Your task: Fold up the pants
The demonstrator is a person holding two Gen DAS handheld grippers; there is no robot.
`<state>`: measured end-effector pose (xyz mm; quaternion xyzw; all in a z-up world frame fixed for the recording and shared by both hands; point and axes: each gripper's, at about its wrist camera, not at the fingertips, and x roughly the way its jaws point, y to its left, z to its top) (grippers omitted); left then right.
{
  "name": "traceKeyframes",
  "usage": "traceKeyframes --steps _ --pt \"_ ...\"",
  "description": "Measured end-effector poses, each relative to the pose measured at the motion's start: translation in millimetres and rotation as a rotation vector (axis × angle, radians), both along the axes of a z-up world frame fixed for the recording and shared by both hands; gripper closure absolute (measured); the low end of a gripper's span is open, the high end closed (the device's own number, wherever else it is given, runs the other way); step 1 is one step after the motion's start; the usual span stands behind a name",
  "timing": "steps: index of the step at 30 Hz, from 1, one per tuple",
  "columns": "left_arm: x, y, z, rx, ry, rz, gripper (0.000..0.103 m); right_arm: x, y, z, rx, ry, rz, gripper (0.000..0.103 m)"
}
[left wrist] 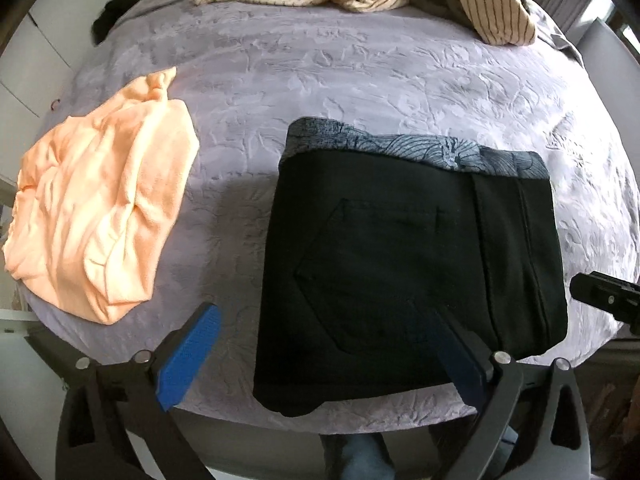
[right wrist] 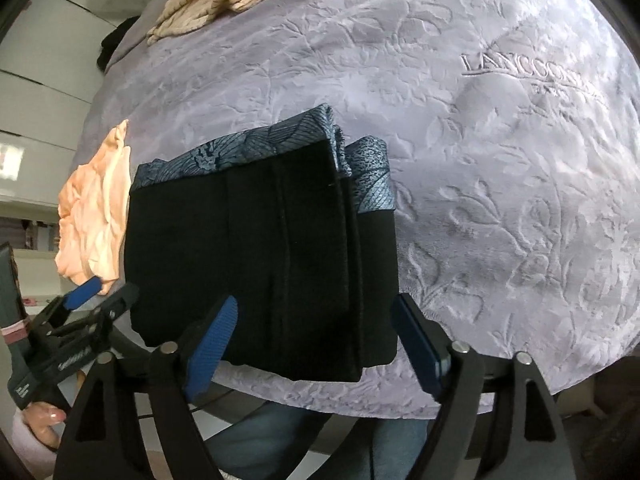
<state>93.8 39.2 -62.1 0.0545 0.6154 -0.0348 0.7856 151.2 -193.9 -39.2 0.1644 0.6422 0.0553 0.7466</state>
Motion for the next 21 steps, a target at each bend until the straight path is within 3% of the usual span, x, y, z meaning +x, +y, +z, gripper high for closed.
traceKeyframes --steps 2,6,10,21 --pt "-1 -2 -1 -0.004 0.002 -0.011 0.000 -3 4 1 -0.022 -0.003 0.004 0.016" --pt "-3 -6 0 0.017 -0.002 -0.020 0.000 -7 16 4 -0.089 -0.035 0.035 0.000" --pt "-3 -8 -2 0.043 0.006 -0.011 0.000 -9 23 9 -0.158 -0.061 0.049 0.000" --pt "-6 -11 2 0.037 -0.015 -0.007 0.000 -17 15 7 -0.149 -0.013 0.004 0.000"
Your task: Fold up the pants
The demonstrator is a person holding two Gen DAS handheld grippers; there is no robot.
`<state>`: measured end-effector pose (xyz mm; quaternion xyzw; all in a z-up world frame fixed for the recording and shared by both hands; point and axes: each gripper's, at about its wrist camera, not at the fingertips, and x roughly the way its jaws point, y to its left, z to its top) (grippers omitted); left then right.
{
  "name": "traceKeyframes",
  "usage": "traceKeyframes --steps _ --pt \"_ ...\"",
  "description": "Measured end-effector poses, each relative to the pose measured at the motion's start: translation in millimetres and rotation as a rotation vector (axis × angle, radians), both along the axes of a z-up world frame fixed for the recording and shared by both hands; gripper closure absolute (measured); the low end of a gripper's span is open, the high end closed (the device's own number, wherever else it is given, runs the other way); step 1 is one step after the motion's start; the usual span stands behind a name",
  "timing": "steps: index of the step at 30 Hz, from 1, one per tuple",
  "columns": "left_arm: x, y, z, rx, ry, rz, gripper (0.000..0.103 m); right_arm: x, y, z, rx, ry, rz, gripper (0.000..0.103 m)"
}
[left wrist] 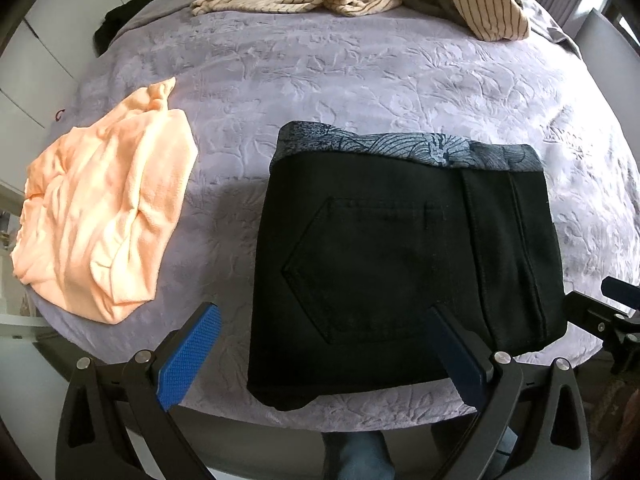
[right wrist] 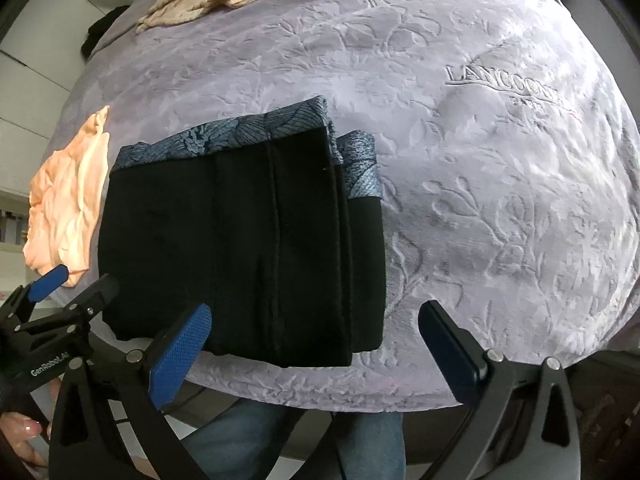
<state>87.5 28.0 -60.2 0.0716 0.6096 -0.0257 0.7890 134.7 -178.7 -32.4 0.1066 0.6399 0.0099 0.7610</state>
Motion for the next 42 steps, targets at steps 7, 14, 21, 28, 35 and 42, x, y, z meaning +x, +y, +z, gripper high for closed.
traceKeyframes --steps 7,14,21,28,35,42 --pt "-2.0 -2.7 1.2 0.005 -0.008 -0.005 0.000 -2.1 0.5 1.6 -0.014 0.000 -0.001 0.000" --pt "-3.7 -3.8 1.1 0.017 -0.011 -0.002 0.000 -1.7 1.5 0.8 -0.020 0.005 0.004 0.000" --pt "-5.1 -4.9 0.2 0.019 -0.009 -0.004 0.000 -1.2 2.7 -0.9 -0.027 0.011 0.007 0.000" --pt "-6.6 -5.5 0.0 0.017 -0.007 -0.007 0.000 -1.1 4.5 -2.5 -0.033 0.014 0.015 0.000" --pt "-8.6 -7.2 0.0 0.016 -0.011 -0.015 0.000 -1.2 5.8 -2.9 -0.031 0.015 0.015 0.000" --pt "-6.6 -7.2 -0.3 0.015 -0.005 -0.016 0.000 -1.0 5.7 -4.1 -0.030 0.017 0.014 0.000"
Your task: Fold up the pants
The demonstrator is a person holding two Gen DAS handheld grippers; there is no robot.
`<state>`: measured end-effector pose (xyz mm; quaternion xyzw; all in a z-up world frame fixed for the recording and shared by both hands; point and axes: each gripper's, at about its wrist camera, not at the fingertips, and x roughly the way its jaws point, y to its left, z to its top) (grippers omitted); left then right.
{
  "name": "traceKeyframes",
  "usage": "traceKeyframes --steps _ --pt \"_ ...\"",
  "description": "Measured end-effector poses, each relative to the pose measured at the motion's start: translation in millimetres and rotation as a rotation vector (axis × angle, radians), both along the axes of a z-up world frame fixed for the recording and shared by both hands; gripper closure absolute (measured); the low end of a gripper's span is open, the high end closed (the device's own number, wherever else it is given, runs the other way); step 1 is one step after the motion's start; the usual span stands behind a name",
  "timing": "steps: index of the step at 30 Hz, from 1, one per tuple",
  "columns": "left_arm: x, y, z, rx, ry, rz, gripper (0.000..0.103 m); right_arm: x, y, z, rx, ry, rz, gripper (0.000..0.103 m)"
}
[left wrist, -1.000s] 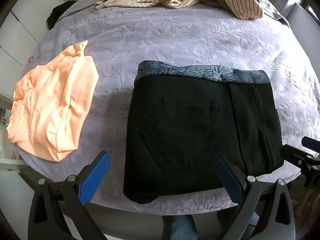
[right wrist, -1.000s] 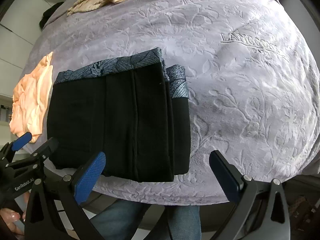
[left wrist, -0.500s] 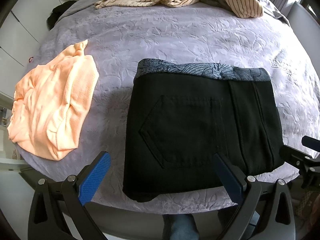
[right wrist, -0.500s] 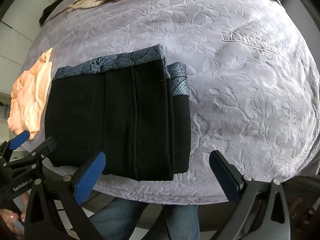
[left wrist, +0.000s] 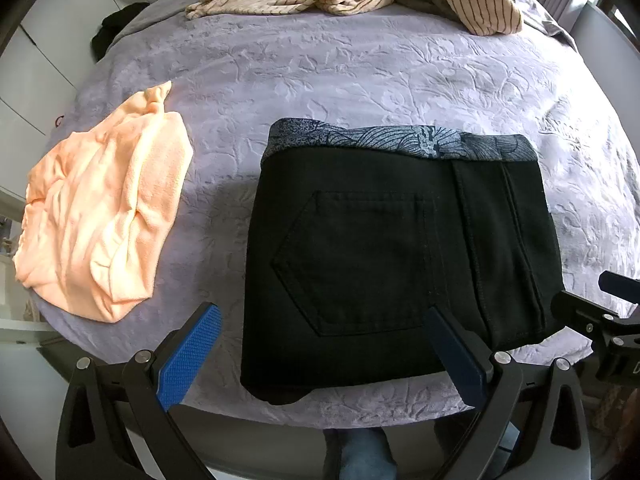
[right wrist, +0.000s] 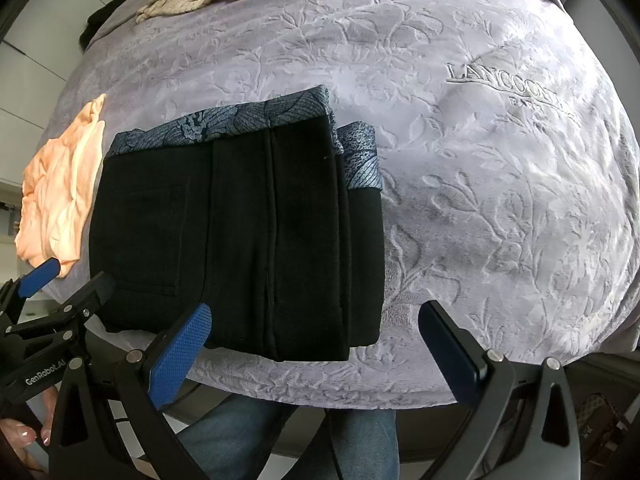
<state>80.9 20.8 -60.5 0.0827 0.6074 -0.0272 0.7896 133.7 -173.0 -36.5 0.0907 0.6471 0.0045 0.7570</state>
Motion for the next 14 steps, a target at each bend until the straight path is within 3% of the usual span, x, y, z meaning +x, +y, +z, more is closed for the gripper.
traceKeyframes --steps 14 --pt "2.5 3.6 0.7 -0.013 -0.014 0.008 0.000 0.3 1.0 -3.0 -0.002 0.003 0.000 0.000"
